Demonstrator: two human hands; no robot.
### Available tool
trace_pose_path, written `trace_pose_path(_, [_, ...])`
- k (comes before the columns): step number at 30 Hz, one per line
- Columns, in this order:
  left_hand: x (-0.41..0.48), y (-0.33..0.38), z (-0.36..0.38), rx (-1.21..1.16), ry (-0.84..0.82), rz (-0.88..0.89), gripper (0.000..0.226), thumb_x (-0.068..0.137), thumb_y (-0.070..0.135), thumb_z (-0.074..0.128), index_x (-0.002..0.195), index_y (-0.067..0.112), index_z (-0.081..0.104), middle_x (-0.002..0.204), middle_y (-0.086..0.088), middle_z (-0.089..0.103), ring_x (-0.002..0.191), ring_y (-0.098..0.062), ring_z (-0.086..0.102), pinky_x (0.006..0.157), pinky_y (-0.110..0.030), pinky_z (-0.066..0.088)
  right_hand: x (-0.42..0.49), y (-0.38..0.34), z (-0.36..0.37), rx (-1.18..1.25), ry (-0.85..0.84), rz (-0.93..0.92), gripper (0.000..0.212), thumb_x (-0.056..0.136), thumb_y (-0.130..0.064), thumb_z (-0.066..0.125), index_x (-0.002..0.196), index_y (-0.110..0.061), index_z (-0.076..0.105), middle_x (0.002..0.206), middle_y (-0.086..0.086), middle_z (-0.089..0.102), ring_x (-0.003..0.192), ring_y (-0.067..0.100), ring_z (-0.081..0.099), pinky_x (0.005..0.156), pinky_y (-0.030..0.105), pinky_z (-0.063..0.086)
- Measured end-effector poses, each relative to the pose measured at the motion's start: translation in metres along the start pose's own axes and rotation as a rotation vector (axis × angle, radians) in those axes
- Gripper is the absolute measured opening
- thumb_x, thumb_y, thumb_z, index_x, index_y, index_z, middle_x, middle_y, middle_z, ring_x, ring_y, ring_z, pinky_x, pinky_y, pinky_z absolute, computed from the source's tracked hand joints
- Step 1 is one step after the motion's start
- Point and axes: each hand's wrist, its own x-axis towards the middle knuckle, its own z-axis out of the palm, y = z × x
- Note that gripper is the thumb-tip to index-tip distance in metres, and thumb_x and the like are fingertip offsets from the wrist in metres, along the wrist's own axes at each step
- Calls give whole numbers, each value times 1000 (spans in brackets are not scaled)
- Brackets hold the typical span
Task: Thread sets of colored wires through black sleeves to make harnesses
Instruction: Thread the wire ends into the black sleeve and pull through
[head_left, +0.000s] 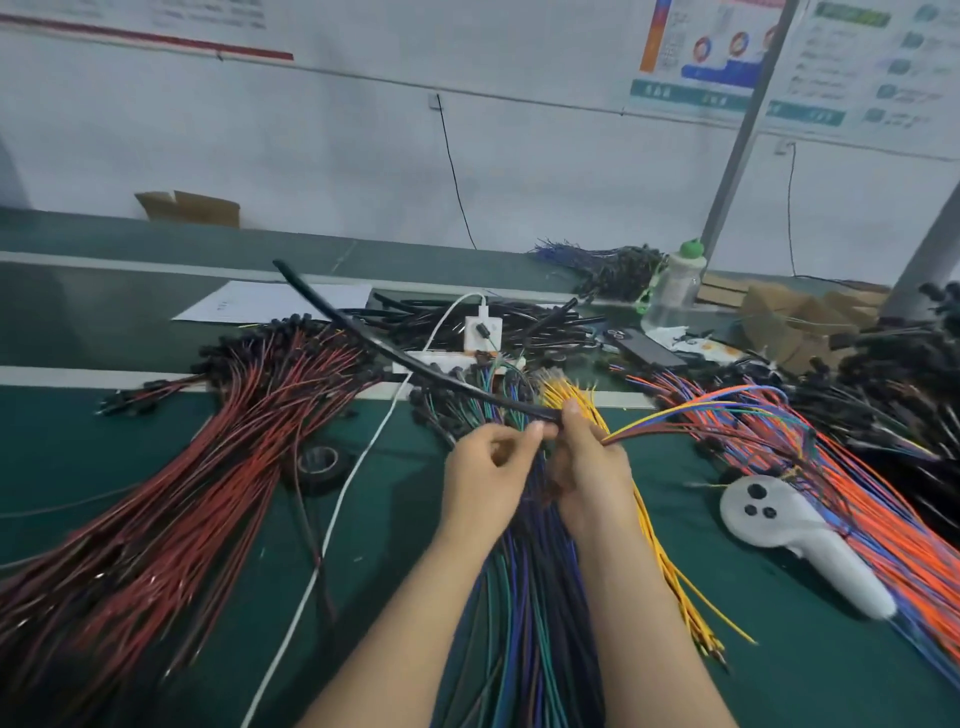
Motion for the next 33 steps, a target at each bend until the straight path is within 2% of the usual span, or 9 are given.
trace_pose_path(3, [7, -9, 4, -548, -87, -223, 8, 93, 16, 57, 91, 19, 65, 75, 5, 68, 64, -2, 58, 59, -17, 47, 0, 5, 2, -52, -90, 71, 35, 96, -22, 56, 63, -14, 48, 39, -4, 36, 34, 8, 21, 44, 21, 18])
trace_pose_path(7, [12, -16, 4, -814, -28, -303, 9, 92, 5, 54, 90, 7, 63, 77, -4, 65, 69, -9, 62, 66, -17, 53, -2, 5, 5, -94, -89, 62, 36, 97, -21, 54, 63, -15, 45, 39, -7, 37, 28, 3, 22, 32, 14, 14])
trace_pose_path(9, [12, -20, 2, -897, -9, -387, 6, 91, 6, 57, 87, 5, 62, 79, -5, 64, 70, -9, 63, 67, -16, 54, 0, 0, 2, 98, -18, 67, 36, 101, -26, 47, 66, -18, 41, 39, -9, 28, 29, 3, 19, 31, 15, 13])
trace_pose_path(13, [9, -23, -2, -938, -60, -448, 7, 88, 6, 60, 82, 3, 63, 76, -6, 66, 66, -7, 66, 62, -14, 54, 3, -19, -15, 678, 11, 3, 41, 104, -36, 31, 68, -18, 40, 40, -8, 21, 32, 6, 9, 31, 18, 12])
trace_pose_path(16, [6, -22, -2, -947, -140, -470, 6, 80, 9, 66, 80, 4, 63, 71, -4, 67, 63, -6, 66, 59, -13, 53, 0, -23, -23, 891, -12, -31, 44, 103, -40, 29, 67, -18, 41, 40, -7, 20, 40, 9, 5, 30, 18, 14])
trace_pose_path(20, [3, -22, -1, -951, -246, -483, 19, 70, 15, 68, 83, 2, 64, 71, -4, 68, 64, -7, 66, 58, -14, 53, -2, -24, -22, 902, -5, -43, 46, 103, -42, 28, 66, -17, 41, 40, -7, 21, 29, 6, 15, 30, 18, 13])
trace_pose_path(27, [2, -23, 0, -931, -294, -453, 15, 72, 17, 68, 81, 7, 61, 70, -4, 68, 62, -9, 64, 57, -19, 54, -3, -27, -21, 699, 26, -25, 47, 104, -41, 28, 68, -16, 43, 41, -8, 21, 31, 6, 13, 31, 18, 12])
trace_pose_path(30, [1, -23, 3, -862, -262, -424, 6, 85, 11, 64, 82, 7, 61, 75, -5, 70, 66, -10, 66, 61, -22, 55, -3, -28, -22, 675, 31, -43, 47, 104, -43, 28, 67, -16, 43, 42, -8, 21, 30, 5, 16, 30, 18, 13])
trace_pose_path(33, [3, -23, 4, -794, -136, -377, 17, 93, 0, 47, 80, 7, 56, 80, -8, 72, 72, -13, 69, 64, -22, 54, -3, -27, -24, 694, 33, -51, 47, 103, -43, 28, 68, -16, 43, 42, -8, 22, 30, 5, 16, 30, 18, 13])
